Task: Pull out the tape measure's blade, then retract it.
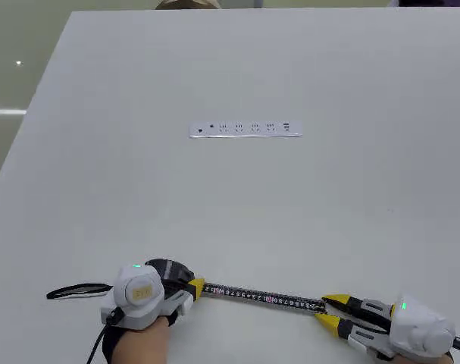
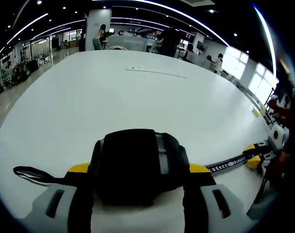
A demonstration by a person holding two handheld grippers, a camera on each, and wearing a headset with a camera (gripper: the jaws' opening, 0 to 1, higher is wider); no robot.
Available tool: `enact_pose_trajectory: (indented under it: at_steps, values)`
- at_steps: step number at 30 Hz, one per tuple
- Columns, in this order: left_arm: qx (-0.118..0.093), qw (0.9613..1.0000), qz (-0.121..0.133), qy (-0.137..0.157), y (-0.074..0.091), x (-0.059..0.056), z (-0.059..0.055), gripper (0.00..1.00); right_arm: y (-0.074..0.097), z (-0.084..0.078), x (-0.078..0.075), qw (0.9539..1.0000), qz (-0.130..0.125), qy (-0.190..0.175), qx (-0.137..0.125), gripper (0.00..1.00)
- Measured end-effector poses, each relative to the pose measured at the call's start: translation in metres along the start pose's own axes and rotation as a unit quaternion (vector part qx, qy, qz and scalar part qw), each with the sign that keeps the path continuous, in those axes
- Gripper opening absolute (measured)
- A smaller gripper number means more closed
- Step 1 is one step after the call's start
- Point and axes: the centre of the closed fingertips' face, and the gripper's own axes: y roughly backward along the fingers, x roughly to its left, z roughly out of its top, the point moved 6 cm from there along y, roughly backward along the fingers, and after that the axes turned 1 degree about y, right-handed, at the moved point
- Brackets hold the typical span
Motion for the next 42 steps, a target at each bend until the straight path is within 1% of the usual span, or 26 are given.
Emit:
enact_pose_trajectory:
  at_steps: [5,8,21,22,31,32,33,34,35,37,39,42]
  values:
    - [0.001,1.0000,0.000,-0.001,0.000,0.000,0.000,0.73,0.001,0.000,-0.001,1.0000,0.007,0.000,-0.002,0.18]
    - [0.001,1.0000,0.000,-0.002,0.000,0.000,0.000,0.73,0.001,0.000,0.000,0.9998,0.013,0.017,0.005,0.17]
    - [0.003,1.0000,0.001,-0.006,0.000,0.000,0.000,0.73,0.002,0.000,0.000,0.9994,0.011,0.032,0.001,0.14]
    - [0.004,1.0000,0.001,-0.006,0.001,0.000,0.000,0.73,0.002,0.000,-0.001,0.9992,0.010,0.039,0.002,0.14]
    - [0.009,0.9999,0.001,-0.013,0.000,0.001,-0.001,0.71,0.002,0.000,0.000,0.9993,0.008,0.037,0.000,0.14]
    - [0.015,0.9996,0.003,-0.025,0.000,0.002,-0.002,0.70,0.002,0.000,0.000,0.9993,0.008,0.037,0.000,0.13]
    - [0.044,0.9969,0.008,-0.064,0.004,0.004,-0.008,0.69,0.002,0.000,0.000,0.9993,0.010,0.035,-0.001,0.13]
    - [0.017,0.9994,0.003,-0.030,0.002,-0.005,-0.002,0.69,0.002,0.000,0.000,0.9993,0.011,0.037,0.001,0.13]
    - [0.014,0.9995,0.002,-0.028,0.004,-0.007,0.000,0.69,0.002,0.001,0.000,0.9993,0.010,0.036,0.001,0.13]
    - [0.009,0.9996,-0.001,-0.028,0.004,-0.008,0.000,0.69,0.001,0.001,-0.001,0.9994,0.010,0.032,-0.001,0.13]
    - [0.009,0.9996,-0.001,-0.028,0.003,-0.008,0.001,0.69,0.001,0.001,-0.001,0.9995,0.009,0.031,-0.003,0.13]
    - [0.009,0.9996,-0.002,-0.026,0.002,-0.005,0.000,0.69,0.001,0.001,0.000,0.9996,0.007,0.029,-0.003,0.13]
